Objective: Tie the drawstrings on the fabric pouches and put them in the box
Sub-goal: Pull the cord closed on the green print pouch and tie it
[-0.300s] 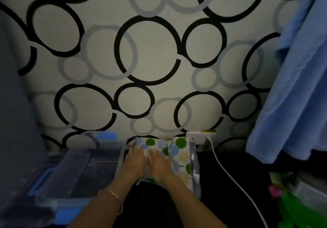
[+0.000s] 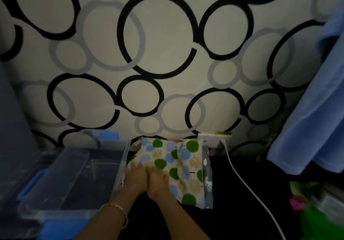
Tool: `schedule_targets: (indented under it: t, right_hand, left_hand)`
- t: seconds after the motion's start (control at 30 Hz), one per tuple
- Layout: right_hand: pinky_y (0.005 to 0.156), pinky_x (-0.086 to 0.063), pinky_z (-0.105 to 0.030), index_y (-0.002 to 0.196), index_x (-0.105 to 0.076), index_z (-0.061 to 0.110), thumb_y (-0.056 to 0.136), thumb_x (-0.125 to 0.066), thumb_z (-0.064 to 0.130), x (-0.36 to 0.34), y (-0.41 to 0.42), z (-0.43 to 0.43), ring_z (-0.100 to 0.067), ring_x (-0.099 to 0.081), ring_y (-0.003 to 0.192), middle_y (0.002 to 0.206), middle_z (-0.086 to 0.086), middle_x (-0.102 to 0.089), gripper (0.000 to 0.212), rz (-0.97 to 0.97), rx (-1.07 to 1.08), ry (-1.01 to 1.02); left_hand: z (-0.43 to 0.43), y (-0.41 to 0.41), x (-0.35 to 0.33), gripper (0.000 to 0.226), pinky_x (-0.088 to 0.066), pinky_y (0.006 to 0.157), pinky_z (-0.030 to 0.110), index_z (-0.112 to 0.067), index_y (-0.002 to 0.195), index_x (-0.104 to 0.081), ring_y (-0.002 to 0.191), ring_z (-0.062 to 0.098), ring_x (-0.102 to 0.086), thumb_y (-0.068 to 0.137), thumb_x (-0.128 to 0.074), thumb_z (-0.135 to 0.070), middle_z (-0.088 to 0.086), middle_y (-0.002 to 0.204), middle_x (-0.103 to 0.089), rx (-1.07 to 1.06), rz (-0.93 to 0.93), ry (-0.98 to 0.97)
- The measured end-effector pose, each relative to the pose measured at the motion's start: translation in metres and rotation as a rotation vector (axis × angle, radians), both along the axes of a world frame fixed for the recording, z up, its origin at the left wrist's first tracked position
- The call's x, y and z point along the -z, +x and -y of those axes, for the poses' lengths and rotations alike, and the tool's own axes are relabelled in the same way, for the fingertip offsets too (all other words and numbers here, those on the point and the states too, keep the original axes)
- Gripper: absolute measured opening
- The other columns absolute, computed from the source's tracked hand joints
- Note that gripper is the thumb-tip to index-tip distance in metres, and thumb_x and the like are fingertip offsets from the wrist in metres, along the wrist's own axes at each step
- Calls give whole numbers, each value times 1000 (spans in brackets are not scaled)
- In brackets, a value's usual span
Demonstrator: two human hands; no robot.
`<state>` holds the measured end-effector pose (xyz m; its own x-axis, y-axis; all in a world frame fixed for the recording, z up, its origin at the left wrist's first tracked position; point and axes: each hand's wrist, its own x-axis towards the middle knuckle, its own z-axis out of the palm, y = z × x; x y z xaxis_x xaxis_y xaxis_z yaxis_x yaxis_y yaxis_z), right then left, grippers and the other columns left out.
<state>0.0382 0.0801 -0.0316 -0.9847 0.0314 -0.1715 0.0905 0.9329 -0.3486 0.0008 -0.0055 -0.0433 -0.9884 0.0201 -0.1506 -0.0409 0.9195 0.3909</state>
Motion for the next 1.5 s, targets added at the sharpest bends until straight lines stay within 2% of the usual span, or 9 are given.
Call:
schedule_targets:
  t: [0.33, 0.47, 0.63, 0.77, 0.9, 1.1, 1.2, 1.4, 1.5]
  right_hand:
    - [93, -39, -36, 98, -66, 17, 94, -46, 11, 3, 4, 4, -26, -52, 112, 115, -8, -59, 21, -167, 65, 97]
    - [69, -42, -31, 80, -49, 13, 93, -50, 11, -11, 4, 3, -23, -59, 84, 97, -13, -65, 14, -209, 213, -206]
    - [71, -34, -31, 89, -42, 10, 103, -37, 13, -43, 15, -24, -18, -46, 77, 78, -5, -49, 15, -414, 308, -541]
    - [67, -40, -36, 95, -45, 9, 93, -49, 4, -73, 23, -57, -18, -51, 75, 81, -1, -51, 7, -385, 219, -604]
    - [94, -49, -34, 137, -45, 18, 78, -61, -3, -98, 28, -67, -19, -57, 112, 126, -5, -59, 65, -415, -30, -591]
    - [88, -53, -28, 109, -65, 4, 98, -49, 9, -157, 31, -74, -21, -65, 94, 101, -7, -69, 20, -606, 252, -819]
    - [93, -53, -41, 105, -65, 11, 101, -47, 19, -187, 41, -84, -23, -66, 100, 101, -6, -70, 20, -610, 287, -969]
    - [76, -55, -35, 85, -61, 14, 99, -42, 7, -238, 66, -101, -18, -67, 80, 79, -3, -68, 25, -577, 211, -1418]
    - [72, -54, -29, 75, -55, 13, 100, -39, 6, -253, 82, -101, -16, -62, 70, 68, -2, -62, 30, -512, 151, -1666]
  left_hand:
    - [5, 18, -4, 71, -32, 112, 43, -11, 149, -25, 138, 33, -32, 91, -42, -49, 17, 153, -28, -50, 85, 124]
    - [5, 30, -13, 57, -36, 105, 42, -12, 144, -30, 131, 33, -36, 94, -50, -31, 16, 145, -36, -76, -57, 54]
    - [-6, 41, -46, 23, -45, 94, 40, -17, 114, -58, 112, 29, -51, 97, -43, -16, 11, 121, -56, -110, -364, 25]
    - [-13, 36, -88, 15, -53, 79, 36, -11, 97, -67, 91, 24, -63, 92, -54, -9, 10, 99, -69, -54, -386, 537]
    - [-25, 42, -138, 15, -49, 65, 24, -19, 89, -66, 77, 12, -62, 80, -69, -8, -4, 82, -67, 187, -433, 665]
    - [-25, 55, -180, 62, -49, 92, 28, -25, 133, -46, 114, 14, -53, 79, -76, -19, -2, 126, -54, 224, -248, 991]
    - [-7, 64, -178, 92, -36, 103, 21, -23, 150, -22, 129, 11, -35, 78, -79, -25, -10, 145, -33, 409, -81, 704]
    - [11, 68, -176, 27, -53, 72, 37, -25, 78, -65, 78, 19, -63, 91, -52, -6, 0, 81, -67, 280, -327, 520]
    - [10, 76, -191, 13, -54, 80, 45, -23, 88, -61, 87, 22, -66, 92, -53, -14, 2, 91, -67, 239, -211, 777]
